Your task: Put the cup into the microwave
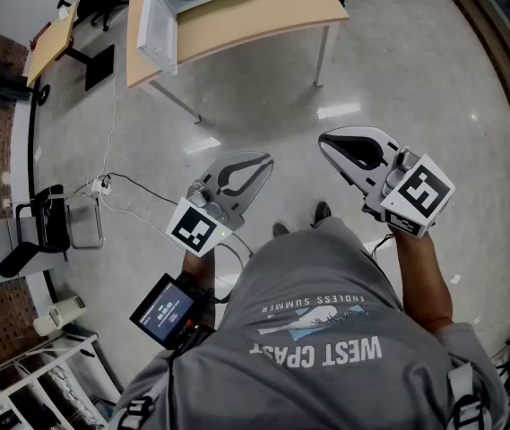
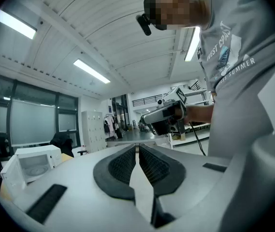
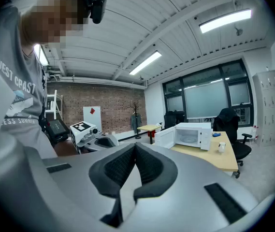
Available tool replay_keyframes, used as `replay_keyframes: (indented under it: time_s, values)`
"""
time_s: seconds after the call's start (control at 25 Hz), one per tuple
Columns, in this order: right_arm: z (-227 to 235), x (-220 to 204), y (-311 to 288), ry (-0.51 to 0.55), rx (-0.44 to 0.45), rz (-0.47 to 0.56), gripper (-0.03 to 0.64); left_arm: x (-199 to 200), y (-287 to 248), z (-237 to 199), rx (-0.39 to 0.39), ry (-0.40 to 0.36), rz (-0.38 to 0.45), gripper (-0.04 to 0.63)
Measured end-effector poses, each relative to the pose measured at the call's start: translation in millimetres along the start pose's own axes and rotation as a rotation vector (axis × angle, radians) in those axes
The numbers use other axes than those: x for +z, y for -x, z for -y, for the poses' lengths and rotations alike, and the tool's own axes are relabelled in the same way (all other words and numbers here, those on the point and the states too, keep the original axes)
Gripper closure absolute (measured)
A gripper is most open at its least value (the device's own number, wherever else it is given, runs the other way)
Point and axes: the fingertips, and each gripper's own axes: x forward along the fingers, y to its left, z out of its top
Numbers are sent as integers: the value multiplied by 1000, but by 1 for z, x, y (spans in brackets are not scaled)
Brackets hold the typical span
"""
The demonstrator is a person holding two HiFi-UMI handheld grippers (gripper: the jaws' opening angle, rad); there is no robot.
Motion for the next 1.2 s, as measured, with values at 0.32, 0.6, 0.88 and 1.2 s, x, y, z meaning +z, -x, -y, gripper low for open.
replay_keyframes:
  time_s: [0.32,0.6,0.88,1.2]
  values:
    - [-14,-8,7,-9,-31,-16,598,-2,7,15,-34,-4,14,571]
    - [-20,-6,1,-37,-41,2,597,-5,16,14,-45,4,29,571]
    - [-30,-2,-13,-70,-71,35,597,-6,35,10,-47,-4,52,571]
    - [-42,-5,-24,-101,-92,19,597,0,61,1,-34,-13,67,571]
